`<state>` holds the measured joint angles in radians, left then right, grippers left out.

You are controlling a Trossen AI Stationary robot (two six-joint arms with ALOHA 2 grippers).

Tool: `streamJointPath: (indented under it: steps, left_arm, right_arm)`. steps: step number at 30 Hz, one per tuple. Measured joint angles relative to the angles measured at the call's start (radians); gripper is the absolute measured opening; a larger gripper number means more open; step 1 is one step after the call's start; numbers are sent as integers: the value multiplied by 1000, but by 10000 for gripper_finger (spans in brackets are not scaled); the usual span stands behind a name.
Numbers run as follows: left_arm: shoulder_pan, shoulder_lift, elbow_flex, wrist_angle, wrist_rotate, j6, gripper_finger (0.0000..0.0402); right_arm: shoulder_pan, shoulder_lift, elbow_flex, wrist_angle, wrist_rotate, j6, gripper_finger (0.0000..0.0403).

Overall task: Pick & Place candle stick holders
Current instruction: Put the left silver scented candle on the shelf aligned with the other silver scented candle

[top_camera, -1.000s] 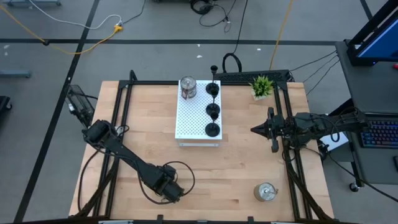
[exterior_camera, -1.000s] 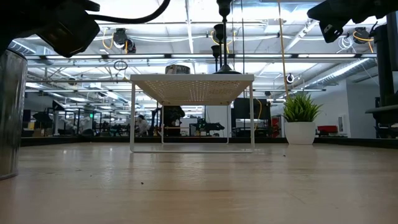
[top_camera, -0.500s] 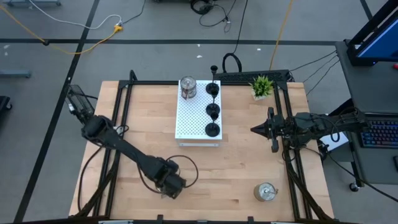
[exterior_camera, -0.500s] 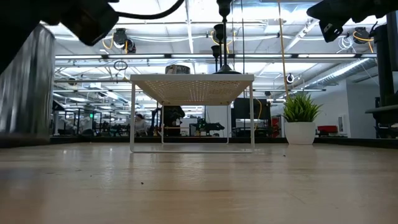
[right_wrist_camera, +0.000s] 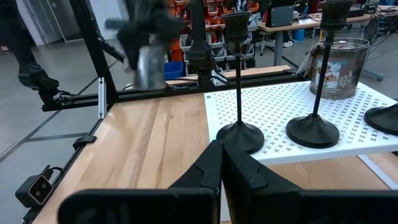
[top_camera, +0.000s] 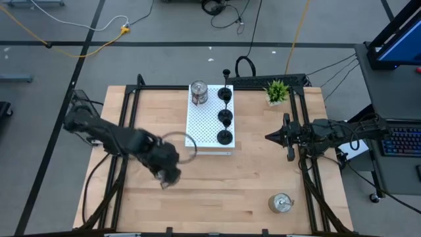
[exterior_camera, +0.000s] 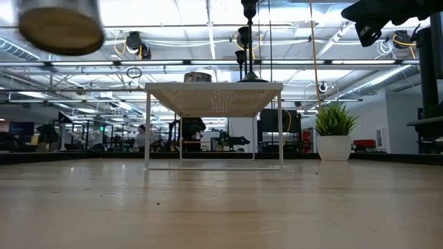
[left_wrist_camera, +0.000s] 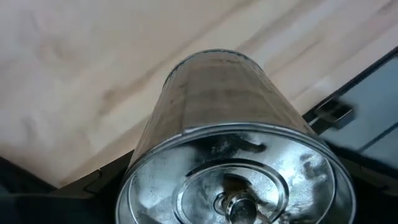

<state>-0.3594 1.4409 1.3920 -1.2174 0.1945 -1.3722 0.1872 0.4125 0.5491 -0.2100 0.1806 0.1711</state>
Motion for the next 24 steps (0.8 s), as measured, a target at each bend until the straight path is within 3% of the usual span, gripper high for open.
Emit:
streamJointPath:
  steps: [9,17,24]
  left_arm:
    - [231,-66,141,-33,-125,239,356]
    - [442,21,301,-104,-137,518,356]
    - [564,187,496,-238,-185,745,356]
  right_arm:
    - [0,0,0,11,1,0,0]
    - [0,0,0,12,4,0,0]
    - [0,0,0,11,5,26,0]
